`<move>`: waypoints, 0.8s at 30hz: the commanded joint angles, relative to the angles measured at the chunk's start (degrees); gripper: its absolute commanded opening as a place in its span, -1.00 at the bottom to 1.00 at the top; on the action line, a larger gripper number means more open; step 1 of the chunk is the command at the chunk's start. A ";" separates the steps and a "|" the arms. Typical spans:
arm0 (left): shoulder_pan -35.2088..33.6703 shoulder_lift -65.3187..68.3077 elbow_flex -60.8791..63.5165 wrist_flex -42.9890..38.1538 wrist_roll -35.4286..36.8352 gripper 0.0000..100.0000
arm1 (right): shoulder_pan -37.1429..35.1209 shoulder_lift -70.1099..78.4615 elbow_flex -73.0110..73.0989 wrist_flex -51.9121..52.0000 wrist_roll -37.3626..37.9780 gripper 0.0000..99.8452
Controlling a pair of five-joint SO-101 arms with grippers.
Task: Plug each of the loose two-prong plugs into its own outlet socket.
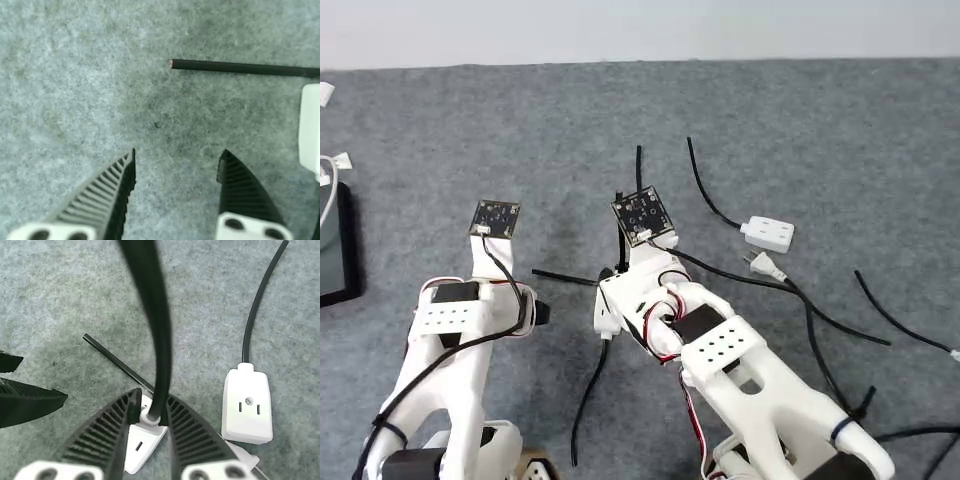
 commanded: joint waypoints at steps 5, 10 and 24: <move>-0.35 0.00 -2.68 -1.14 -0.44 -0.50 | 0.84 4.88 -5.89 -1.19 0.00 -0.98; -0.35 0.00 -2.68 -1.14 -0.44 -0.50 | 2.07 4.88 -5.89 -1.27 1.41 -0.98; -0.35 0.00 -2.68 -1.14 -0.44 -0.50 | 2.51 5.41 -5.54 -2.59 1.58 -0.98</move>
